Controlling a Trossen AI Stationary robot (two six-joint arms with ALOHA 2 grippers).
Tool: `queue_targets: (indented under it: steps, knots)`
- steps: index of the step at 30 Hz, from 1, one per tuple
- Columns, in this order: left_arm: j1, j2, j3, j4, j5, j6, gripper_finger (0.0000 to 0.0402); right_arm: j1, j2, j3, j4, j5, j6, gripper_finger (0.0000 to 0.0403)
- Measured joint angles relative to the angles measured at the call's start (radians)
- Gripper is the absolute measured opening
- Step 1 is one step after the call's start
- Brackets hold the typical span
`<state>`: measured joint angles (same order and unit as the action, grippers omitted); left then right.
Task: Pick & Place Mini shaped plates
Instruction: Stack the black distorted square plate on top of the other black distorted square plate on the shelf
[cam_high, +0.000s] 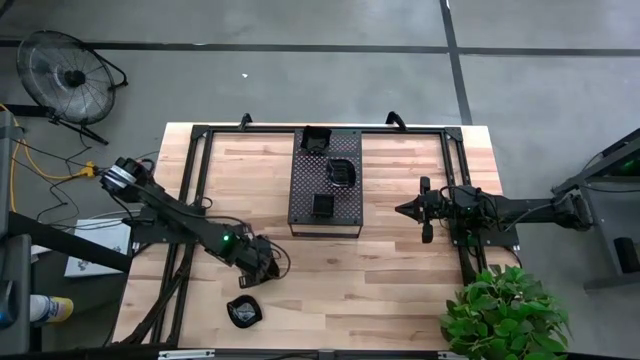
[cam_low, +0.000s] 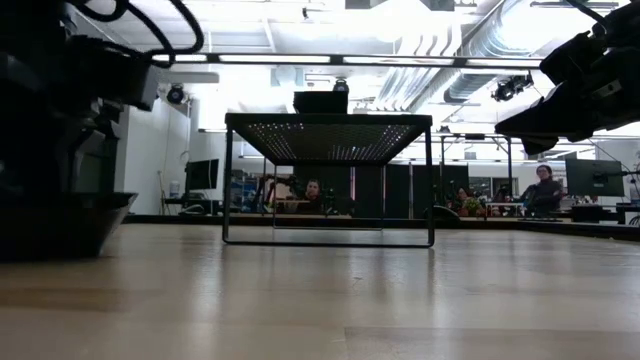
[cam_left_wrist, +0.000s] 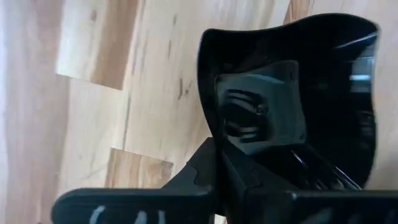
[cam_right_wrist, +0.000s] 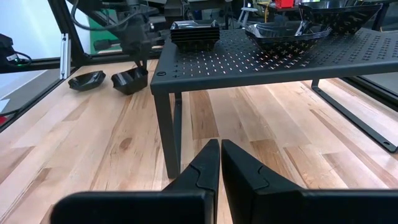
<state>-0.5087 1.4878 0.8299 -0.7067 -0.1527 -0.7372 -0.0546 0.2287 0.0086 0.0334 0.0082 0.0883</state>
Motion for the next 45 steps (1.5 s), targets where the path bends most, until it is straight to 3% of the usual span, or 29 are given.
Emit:
queue_targets:
  steps: [22, 31, 35, 39, 43, 45]
  knots:
    - [-0.08, -0.33, 0.008, -0.104, -0.301, -0.035, 0.0, 0.0, 0.0, 0.0, 0.0, 0.0, 0.0, 0.0012]
    - [-0.041, -0.457, 0.009, -0.062, -0.626, -0.026, 0.0, 0.0, 0.0, 0.0, 0.0, 0.0, 0.0, 0.0012]
    - [0.03, -0.489, 0.009, 0.022, -0.72, 0.035, 0.0, 0.0, 0.0, 0.0, 0.0, 0.0, 0.0, 0.0012]
    - [0.167, -0.507, 0.009, 0.171, -0.673, 0.207, 0.0, 0.0, 0.0, 0.0, 0.0, 0.0, 0.0, 0.0012]
    - [0.346, -0.509, 0.01, 0.358, -0.45, 0.451, 0.0, 0.0, 0.0, 0.0, 0.0, 0.0, 0.0, 0.0012]
    - [0.444, -0.509, 0.028, 0.373, -0.344, 0.509, 0.0, 0.0, 0.0, 0.0, 0.0, 0.0, 0.0, 0.0012]
